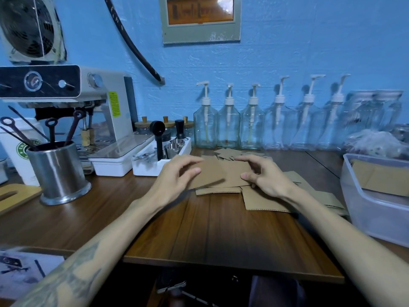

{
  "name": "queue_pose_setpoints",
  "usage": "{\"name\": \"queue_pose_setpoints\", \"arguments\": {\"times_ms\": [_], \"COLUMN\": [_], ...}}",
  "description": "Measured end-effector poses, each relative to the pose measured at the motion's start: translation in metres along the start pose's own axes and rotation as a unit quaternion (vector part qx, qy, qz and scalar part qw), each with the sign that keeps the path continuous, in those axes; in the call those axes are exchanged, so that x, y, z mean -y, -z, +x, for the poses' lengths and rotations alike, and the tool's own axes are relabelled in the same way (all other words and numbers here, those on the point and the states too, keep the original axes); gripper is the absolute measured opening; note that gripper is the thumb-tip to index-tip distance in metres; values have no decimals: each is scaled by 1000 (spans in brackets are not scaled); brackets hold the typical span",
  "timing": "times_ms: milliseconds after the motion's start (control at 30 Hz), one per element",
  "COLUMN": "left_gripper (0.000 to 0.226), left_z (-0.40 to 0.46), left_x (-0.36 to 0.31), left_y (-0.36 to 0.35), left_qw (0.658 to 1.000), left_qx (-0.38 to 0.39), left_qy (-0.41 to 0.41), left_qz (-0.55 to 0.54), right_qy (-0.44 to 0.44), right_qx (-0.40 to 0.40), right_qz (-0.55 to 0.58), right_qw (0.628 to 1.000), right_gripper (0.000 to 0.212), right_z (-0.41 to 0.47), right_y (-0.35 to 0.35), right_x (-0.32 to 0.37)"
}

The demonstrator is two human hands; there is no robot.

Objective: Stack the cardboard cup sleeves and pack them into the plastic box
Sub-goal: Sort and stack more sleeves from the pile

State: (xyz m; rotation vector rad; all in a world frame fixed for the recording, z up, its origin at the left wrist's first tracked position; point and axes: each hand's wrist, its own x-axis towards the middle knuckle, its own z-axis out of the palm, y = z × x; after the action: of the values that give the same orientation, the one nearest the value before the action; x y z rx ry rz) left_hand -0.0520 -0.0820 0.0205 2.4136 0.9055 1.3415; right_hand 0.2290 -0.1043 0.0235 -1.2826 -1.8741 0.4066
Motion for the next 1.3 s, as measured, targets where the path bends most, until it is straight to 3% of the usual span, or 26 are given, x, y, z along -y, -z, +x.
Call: {"name": "queue_pose_setpoints", "arguments": {"times_ms": [133,367,533,600,767,1067,1300], "left_gripper": [32,80,71,64,45,45,44], "left_z": [-3,-6,-4,-4,-2,2,-1], "left_x": [6,16,18,18,17,17,21], "left_y": [-8,-15,-19,-20,-20,-19,-6], "left_qw": [998,993,993,992,992,993,998], "left_qx": [55,67,93,102,93,97,30], "left_qy": [0,97,69,60,41,-9,55], "left_qz": [17,-9,8,34,80,66,31], "right_qy": [-1,-3,-28,-28,10,36,19], "right_qx": [24,60,80,81,68,37,19], "right_qz": [17,53,84,82,-3,-26,-28], "right_qw": [1000,997,993,993,998,998,999], "right_gripper": [47,47,50,39,45,45,37], "right_z": [-1,-5,-4,-3,-3,1,2], "right_y": [-1,-9,-16,-21,-27,-31,-27], "right_x": [3,16,23,24,29,24,25]}}
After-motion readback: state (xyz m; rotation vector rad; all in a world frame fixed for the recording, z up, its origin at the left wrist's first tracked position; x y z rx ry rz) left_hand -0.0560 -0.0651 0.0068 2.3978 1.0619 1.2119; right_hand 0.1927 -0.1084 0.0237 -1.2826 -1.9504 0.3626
